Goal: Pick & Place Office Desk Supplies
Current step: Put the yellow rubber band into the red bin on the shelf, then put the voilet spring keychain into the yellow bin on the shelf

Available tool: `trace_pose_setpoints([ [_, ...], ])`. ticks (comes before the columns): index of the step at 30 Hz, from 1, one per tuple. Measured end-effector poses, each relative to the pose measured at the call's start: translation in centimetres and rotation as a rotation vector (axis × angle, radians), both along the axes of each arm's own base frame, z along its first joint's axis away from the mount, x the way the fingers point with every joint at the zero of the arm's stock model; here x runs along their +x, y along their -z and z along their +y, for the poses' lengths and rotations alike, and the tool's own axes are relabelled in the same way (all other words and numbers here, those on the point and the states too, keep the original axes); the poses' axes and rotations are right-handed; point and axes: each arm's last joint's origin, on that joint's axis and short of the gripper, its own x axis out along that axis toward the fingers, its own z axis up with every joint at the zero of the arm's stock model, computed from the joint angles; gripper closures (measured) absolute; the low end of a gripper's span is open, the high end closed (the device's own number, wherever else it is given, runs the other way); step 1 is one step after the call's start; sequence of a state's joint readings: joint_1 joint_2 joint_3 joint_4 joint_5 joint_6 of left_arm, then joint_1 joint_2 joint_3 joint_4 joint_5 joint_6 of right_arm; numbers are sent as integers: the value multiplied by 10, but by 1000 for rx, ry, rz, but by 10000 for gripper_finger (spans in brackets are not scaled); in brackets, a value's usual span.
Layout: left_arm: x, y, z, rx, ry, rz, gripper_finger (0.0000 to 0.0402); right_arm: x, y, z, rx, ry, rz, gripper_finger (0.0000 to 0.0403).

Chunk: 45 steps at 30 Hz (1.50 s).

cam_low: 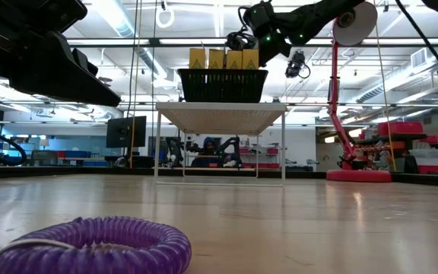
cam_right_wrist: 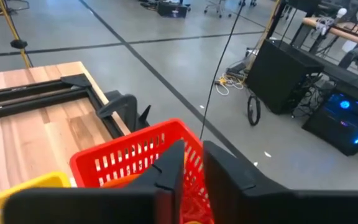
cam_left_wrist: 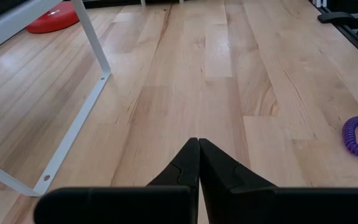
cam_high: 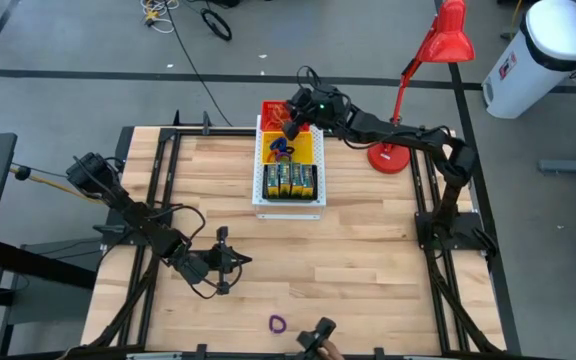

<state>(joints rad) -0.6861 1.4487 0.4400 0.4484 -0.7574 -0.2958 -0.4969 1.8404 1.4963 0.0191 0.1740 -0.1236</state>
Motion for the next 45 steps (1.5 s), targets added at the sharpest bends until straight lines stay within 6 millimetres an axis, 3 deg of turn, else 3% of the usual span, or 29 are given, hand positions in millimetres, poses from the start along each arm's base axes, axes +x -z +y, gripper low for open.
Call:
trace_pose_setpoints([
  [5, 0, 0, 0, 0, 0, 0, 394, -3, -4, 1, 3, 13, 6, 296],
  [10, 0, 0, 0, 0, 0, 0, 394, -17, -28, 16, -18, -5, 20, 277],
  [13, 0, 0, 0, 0, 0, 0, 394, -25, -44, 35, -44, -43, 48, 300],
  [18, 0, 0, 0, 0, 0, 0, 394, -24, -54, 73, -60, -199, 105, 388],
  [26, 0, 0, 0, 0, 0, 0, 394, -16, -57, 130, -103, -341, 171, 398],
  [31, 0, 0, 0, -1, 0, -2, 394, -25, -67, 150, -121, -386, 134, 399],
  [36, 0, 0, 0, -3, 0, -4, 394, -56, -44, 165, -123, -401, 45, 401],
  [45, 3, -8, -3, -65, 0, -79, 394, -140, 11, 205, -97, -359, -74, 402],
])
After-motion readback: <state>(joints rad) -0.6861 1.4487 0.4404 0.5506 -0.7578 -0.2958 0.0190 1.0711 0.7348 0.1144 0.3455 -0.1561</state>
